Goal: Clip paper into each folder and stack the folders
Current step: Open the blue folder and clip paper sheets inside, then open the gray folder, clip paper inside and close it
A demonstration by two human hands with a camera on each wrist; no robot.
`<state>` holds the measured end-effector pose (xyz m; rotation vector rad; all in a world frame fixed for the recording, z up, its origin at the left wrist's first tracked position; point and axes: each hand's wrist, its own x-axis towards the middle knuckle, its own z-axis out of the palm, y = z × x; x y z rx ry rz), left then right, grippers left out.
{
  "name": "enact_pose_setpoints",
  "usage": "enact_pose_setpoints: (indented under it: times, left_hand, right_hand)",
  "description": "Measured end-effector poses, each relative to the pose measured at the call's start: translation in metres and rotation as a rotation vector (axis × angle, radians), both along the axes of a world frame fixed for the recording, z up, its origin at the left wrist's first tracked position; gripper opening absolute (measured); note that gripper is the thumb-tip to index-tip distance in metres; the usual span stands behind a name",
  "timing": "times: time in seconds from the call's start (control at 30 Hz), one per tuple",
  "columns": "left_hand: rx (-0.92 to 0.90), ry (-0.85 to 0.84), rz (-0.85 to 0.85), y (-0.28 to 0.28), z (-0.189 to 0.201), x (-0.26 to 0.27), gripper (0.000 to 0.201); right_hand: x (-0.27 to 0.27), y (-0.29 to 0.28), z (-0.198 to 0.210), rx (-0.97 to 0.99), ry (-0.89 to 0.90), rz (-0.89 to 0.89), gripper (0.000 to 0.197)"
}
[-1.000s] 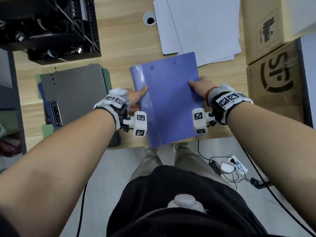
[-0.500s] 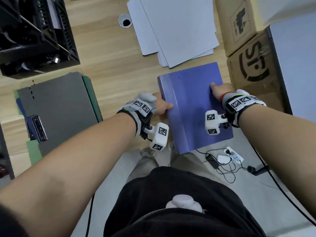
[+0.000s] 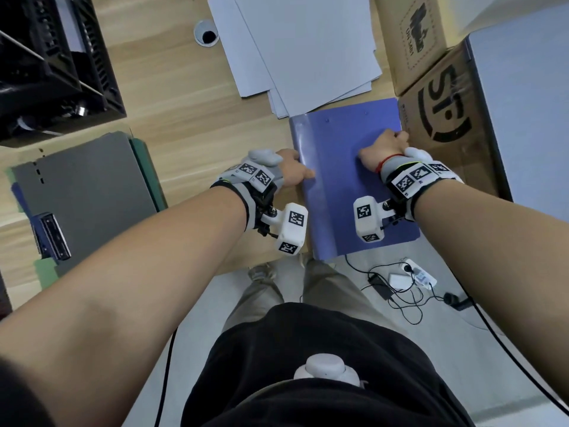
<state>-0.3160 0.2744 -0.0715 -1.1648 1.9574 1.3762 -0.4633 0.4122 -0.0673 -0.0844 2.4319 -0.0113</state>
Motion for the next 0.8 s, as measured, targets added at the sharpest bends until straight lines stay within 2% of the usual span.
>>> enact_pose_setpoints:
  times: [0.1,0.17,0.23,0.3,0.4,0.5,0.53,0.63,0.8]
  left_hand:
    - [0.069,0.014,0.000,-0.003,0.003,0.003,0.027]
    - [0.110,0.022,0.014,-0.008,0.009,0.008,0.030]
    - [0.112,-0.009,0.048,-0.016,0.010,0.011,0.045]
    - [0.111,-0.015,0.153,-0.031,0.017,0.019,0.061]
    - [0.029,0.006,0.235,-0.061,0.043,0.039,0.038]
    - [-0.111,-0.004,0.246,-0.092,0.058,0.065,0.032]
    - [-0.147,-0.024,0.254,-0.100,0.061,0.073,0.032]
    - [-0.254,-0.095,0.322,-0.129,0.077,0.127,0.039]
    - [-0.428,-0.331,0.348,-0.168,0.067,0.224,0.057]
  right_hand:
    - [-0.005,-0.004,0.004,0.012,-0.028,0.022,0.068]
    - [-0.005,-0.008,0.009,-0.008,-0.023,0.024,0.065]
    - [-0.006,-0.014,0.017,-0.050,-0.008,0.025,0.059]
    - [-0.001,-0.032,0.029,-0.162,-0.027,0.064,0.048]
    - [0.019,-0.074,0.051,-0.310,-0.115,0.162,0.026]
    - [0.047,-0.114,0.064,-0.450,-0.266,0.151,0.009]
    - [0.055,-0.124,0.068,-0.493,-0.309,0.130,0.007]
    - [0.103,-0.167,0.080,-0.545,-0.430,0.211,0.009]
    - [0.180,-0.218,0.079,-0.532,-0.589,0.310,0.021]
